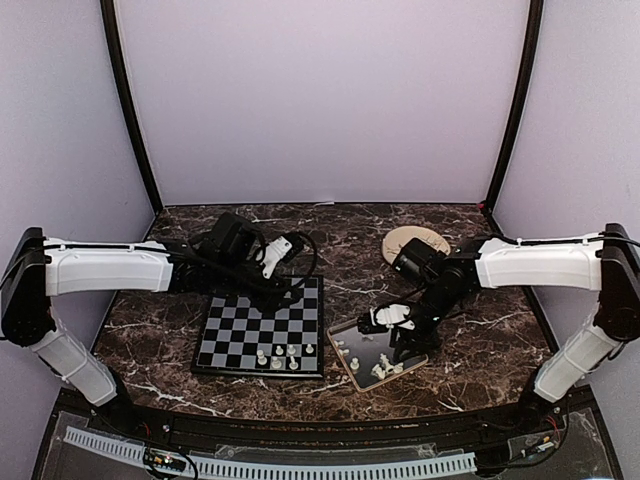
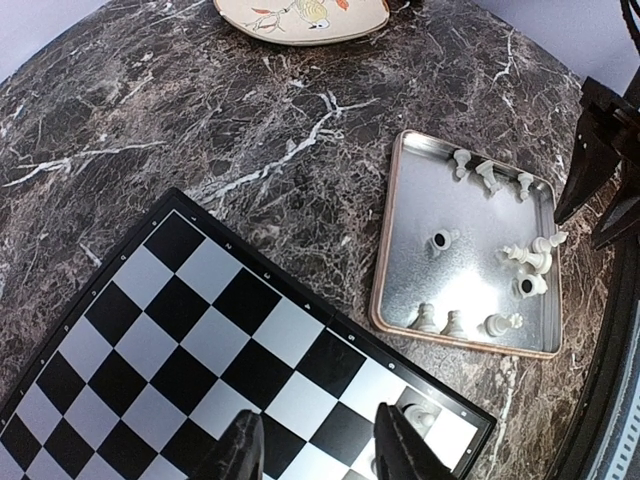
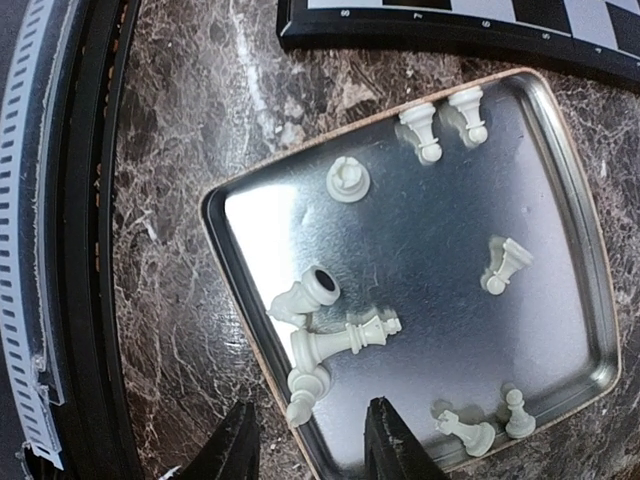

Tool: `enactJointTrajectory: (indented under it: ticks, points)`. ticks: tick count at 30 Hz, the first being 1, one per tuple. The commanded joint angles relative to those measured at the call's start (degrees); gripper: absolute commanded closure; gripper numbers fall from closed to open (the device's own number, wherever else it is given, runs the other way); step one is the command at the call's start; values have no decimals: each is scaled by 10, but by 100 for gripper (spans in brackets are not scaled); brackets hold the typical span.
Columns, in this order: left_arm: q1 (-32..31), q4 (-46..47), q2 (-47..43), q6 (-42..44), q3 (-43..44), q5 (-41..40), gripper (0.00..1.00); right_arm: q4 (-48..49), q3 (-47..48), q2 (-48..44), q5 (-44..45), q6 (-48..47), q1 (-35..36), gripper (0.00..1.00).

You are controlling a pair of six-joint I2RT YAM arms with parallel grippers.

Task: Set up the chess pieces on the board
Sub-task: Pick up the bishop from the storage box.

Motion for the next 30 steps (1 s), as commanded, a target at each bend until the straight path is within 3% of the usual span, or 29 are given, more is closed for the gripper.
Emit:
enactJointTrajectory:
  ticks: [1, 11, 21, 30]
  points:
    - [-2, 12, -4, -6, -12, 6, 60, 0, -12, 19, 21, -8, 12, 63]
    - [-2, 19, -8, -9, -27, 7, 60, 6, -18, 34, 44, 0, 15, 73]
    - [-2, 27, -5, -12, -32, 14, 60, 18, -23, 55, 70, 11, 15, 76]
    - [-2, 30, -9, -14, -39, 10, 60, 7, -12, 55, 84, 10, 15, 93]
